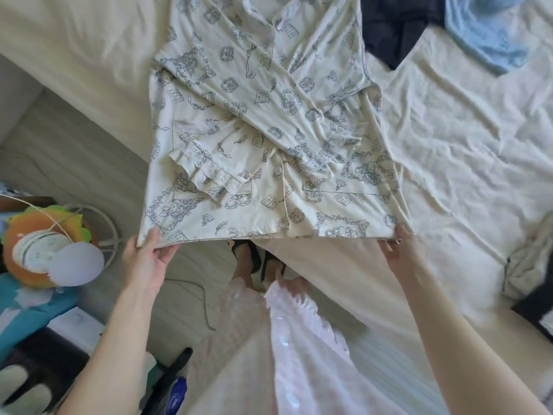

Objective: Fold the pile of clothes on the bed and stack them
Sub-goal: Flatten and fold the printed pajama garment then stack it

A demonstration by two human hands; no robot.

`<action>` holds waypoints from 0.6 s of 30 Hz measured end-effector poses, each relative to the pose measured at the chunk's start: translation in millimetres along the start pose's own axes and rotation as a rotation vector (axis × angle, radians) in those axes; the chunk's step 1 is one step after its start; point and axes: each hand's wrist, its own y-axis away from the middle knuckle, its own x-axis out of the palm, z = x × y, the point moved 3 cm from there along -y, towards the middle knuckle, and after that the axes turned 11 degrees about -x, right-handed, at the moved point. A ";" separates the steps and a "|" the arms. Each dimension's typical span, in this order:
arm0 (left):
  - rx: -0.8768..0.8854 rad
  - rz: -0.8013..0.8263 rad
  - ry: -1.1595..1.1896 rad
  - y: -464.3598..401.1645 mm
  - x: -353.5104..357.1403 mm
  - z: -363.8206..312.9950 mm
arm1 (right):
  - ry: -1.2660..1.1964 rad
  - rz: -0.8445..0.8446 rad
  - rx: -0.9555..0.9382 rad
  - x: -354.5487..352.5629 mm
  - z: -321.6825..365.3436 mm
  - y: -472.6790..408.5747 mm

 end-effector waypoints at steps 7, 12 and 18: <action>-0.051 -0.109 0.039 47.7 -5.2 -11.4 | -0.055 -0.044 0.104 -26.2 6.0 25.4; -0.111 -0.118 0.072 75.2 -7.8 -30.4 | -0.042 0.011 0.144 -39.4 19.6 44.1; -0.057 -0.045 0.164 86.8 22.6 -74.4 | -0.163 0.118 0.117 -7.4 72.0 51.3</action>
